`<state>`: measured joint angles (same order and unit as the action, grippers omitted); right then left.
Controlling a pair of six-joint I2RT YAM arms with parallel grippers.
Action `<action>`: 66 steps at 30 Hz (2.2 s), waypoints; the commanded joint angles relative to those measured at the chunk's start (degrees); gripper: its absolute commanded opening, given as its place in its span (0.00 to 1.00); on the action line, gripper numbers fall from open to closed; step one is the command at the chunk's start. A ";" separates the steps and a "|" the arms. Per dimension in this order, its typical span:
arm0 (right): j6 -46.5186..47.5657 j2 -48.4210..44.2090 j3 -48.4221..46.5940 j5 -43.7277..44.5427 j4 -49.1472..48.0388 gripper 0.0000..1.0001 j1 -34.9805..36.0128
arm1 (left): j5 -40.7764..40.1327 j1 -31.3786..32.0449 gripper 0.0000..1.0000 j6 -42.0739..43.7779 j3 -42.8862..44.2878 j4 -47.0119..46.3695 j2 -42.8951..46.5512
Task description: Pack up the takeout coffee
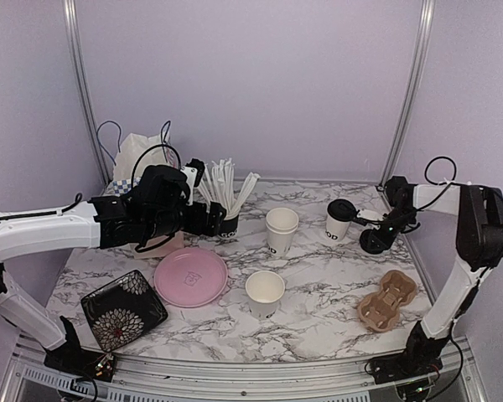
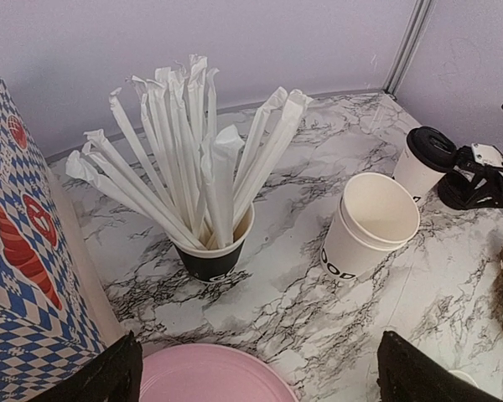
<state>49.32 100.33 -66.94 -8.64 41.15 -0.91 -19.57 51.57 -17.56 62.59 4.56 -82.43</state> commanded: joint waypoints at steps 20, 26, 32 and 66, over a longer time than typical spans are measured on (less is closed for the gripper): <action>5.26 -4.30 1.90 0.06 -0.11 0.38 -0.33 | 1.89 -0.24 0.99 -1.48 -2.05 -1.04 2.72; 5.27 -2.00 1.70 0.83 -1.72 0.38 -0.43 | 1.96 -0.19 0.99 -1.83 -2.47 -1.04 3.12; 5.15 -0.87 1.71 0.43 -1.69 0.33 -0.61 | 2.05 -0.20 0.99 -1.86 -2.26 -0.99 2.94; 1.28 -1.60 -5.57 -15.94 10.65 0.08 -6.12 | 4.69 -0.24 0.99 -2.38 -0.95 -1.32 0.59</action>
<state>52.29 98.70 -66.96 -14.37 45.23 -3.84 -16.47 51.57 -19.35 60.58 4.32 -81.10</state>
